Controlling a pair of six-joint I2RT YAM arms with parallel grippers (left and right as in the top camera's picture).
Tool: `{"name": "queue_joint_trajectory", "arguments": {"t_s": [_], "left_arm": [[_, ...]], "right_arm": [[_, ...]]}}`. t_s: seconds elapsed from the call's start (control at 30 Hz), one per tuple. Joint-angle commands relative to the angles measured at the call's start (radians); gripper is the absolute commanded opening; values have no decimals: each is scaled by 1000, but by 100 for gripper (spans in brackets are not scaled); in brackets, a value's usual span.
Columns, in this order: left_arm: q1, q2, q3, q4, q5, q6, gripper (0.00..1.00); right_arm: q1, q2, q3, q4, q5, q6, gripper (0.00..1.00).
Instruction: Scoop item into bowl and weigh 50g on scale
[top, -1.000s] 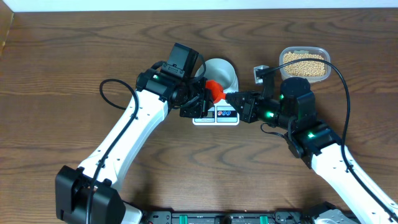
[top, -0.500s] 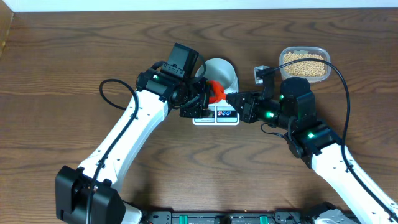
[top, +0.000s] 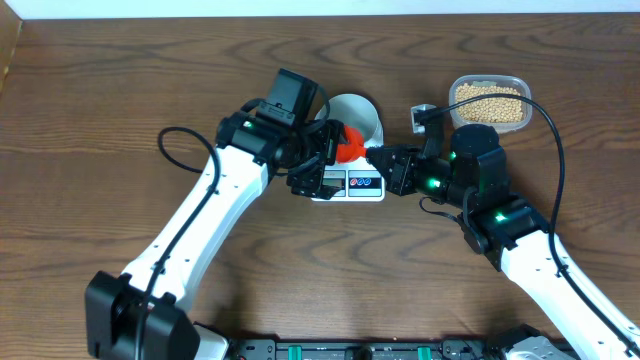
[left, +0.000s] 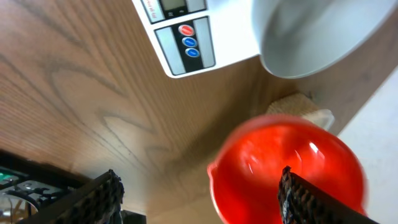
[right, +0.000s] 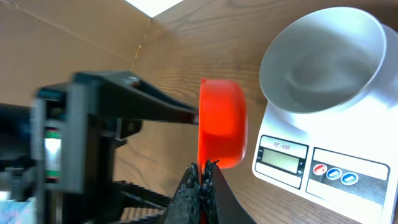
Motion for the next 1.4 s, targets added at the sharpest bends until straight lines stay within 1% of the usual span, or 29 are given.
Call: {"name": "queue_joint_trajectory", "arguments": {"t_s": [0.0, 0.27, 0.4, 0.43, 0.5, 0.63, 0.77, 0.9, 0.93, 1.03, 1.13, 1.23, 1.37], "left_arm": [[35, -74, 3, -2, -18, 74, 82], [87, -212, 3, -3, -200, 249, 83], [87, -266, 3, -3, -315, 392, 82], [87, -279, 3, -3, -345, 454, 83], [87, -288, 3, -3, -372, 528, 83], [87, -288, 3, -3, -373, 702, 83], [87, -287, 3, -3, -373, 877, 83], [87, -287, 3, -10, -373, 990, 83], [87, -287, 1, -12, -373, 1036, 83], [87, -287, 1, -23, -373, 1091, 83], [87, -287, 1, -55, -373, 1100, 83], [87, -287, 1, -66, -373, 1100, 83], [87, -287, 1, -66, -372, 1100, 83]], "right_arm": [[-15, 0, 17, 3, 20, -11, 1], [-53, -1, 25, 15, 24, -11, 1], [-64, -2, 45, 8, 24, -13, 2], [-67, -2, 58, -6, 24, -13, 2], [-71, -2, 82, -44, 26, -31, 2], [-75, -2, 151, -177, 75, -75, 2], [-75, -2, 253, -347, 146, -135, 1], [-75, -2, 369, -532, 297, -178, 1], [-75, -2, 425, -628, 397, -181, 1], [-75, -2, 506, -772, 563, -182, 1], [-76, -2, 572, -879, 699, -198, 1], [-76, -2, 610, -927, 745, -229, 1], [-77, -2, 616, -933, 756, -240, 1]]}}
